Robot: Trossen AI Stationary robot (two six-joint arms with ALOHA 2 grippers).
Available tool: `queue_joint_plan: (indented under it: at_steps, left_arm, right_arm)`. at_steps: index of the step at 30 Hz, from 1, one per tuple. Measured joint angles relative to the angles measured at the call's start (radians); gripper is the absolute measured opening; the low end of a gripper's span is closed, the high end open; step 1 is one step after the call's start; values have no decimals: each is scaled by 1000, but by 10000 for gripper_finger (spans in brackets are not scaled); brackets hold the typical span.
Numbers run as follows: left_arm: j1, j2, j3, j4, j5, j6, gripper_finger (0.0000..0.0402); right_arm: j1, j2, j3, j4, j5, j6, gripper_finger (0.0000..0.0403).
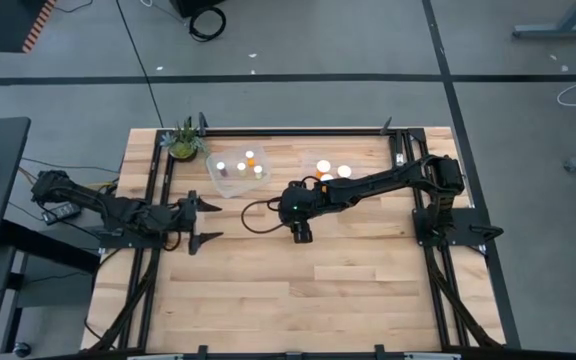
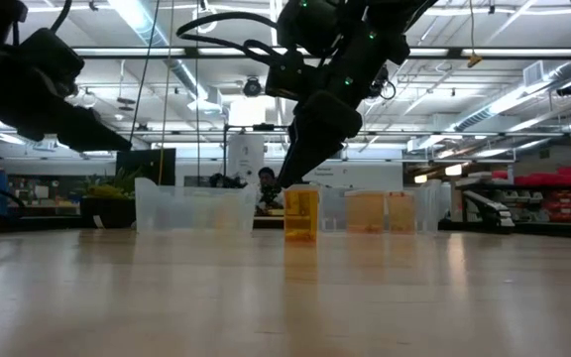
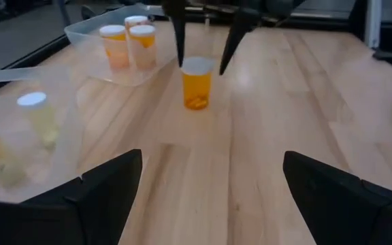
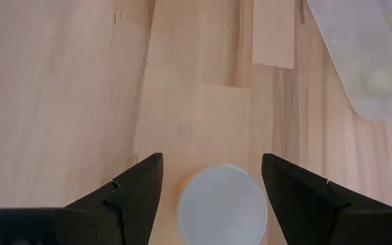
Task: Pick and place medicine bottles into bin by pill shape (circle, oval)
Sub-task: Put the orange pill bottle into the right bin
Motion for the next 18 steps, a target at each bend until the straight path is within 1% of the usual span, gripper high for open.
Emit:
queue_joint_plan:
  at_steps: [5,8,11,18]
  left_arm:
    - [0,-6,-4,26,86,13,368]
    - [0,-7,-26,103,124,28,368]
    - [2,-5,-45,142,125,28,368]
    - [3,-6,-45,154,123,14,368]
  right_arm:
    - [0,0,0,-8,0,11,258]
    - [-6,0,0,-9,0,12,258]
    - [-15,1,-1,-12,0,12,258]
    - [-36,15,-25,1,-5,29,258]
